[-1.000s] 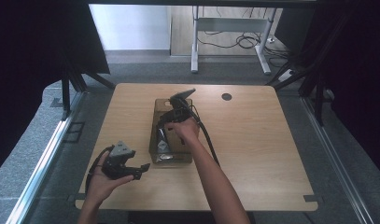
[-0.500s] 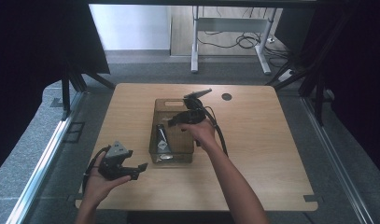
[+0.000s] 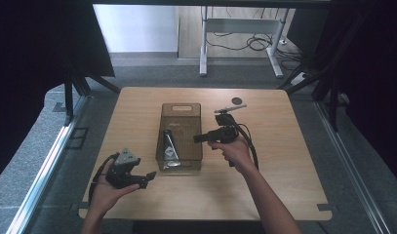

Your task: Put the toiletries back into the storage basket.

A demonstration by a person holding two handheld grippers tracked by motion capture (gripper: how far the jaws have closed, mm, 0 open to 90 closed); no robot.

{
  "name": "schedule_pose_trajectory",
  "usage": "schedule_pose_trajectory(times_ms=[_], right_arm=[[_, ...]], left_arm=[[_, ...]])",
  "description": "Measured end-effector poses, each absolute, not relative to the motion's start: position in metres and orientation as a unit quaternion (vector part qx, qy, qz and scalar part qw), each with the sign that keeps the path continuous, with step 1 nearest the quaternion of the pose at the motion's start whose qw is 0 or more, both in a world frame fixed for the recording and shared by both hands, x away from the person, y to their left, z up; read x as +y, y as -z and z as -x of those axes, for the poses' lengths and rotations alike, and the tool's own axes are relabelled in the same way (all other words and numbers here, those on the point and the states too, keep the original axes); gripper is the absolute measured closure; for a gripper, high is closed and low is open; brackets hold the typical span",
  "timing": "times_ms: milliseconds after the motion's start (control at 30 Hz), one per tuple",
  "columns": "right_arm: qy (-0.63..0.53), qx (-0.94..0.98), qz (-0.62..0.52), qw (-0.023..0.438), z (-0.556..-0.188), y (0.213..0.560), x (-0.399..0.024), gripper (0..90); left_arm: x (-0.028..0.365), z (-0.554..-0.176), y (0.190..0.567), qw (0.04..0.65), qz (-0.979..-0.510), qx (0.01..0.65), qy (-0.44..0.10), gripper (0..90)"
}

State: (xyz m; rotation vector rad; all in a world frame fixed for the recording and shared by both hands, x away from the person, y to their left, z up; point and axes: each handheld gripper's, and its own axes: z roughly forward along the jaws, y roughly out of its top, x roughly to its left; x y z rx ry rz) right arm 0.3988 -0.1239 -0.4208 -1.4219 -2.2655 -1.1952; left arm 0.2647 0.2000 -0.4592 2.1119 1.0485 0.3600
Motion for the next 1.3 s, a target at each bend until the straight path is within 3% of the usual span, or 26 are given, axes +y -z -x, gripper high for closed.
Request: schedule_pose_trajectory(times_ms=[267, 700, 1100, 1300], right_arm=[[0.412, -0.774, 0.474, 0.083, -0.382, 0.423, -0.159, 46.8], [0.400, -0.785, 0.473, 0.008, -0.353, 0.445, -0.217, 46.2], [0.390, -0.782, 0.486, -0.007, -0.336, 0.490, -0.258, 45.4], [0.391, -0.785, 0.480, -0.019, -0.337, 0.489, -0.259, 43.1]], left_arm=[[0.197, -0.266, 0.463, 0.362, -0.826, 0.410, -0.137, 23.0], [0.196, -0.267, 0.465, 0.360, -0.826, 0.412, -0.135, 23.0], [0.190, -0.268, 0.469, 0.351, -0.830, 0.411, -0.138, 23.0], [0.191, -0.268, 0.469, 0.352, -0.829, 0.411, -0.137, 23.1]])
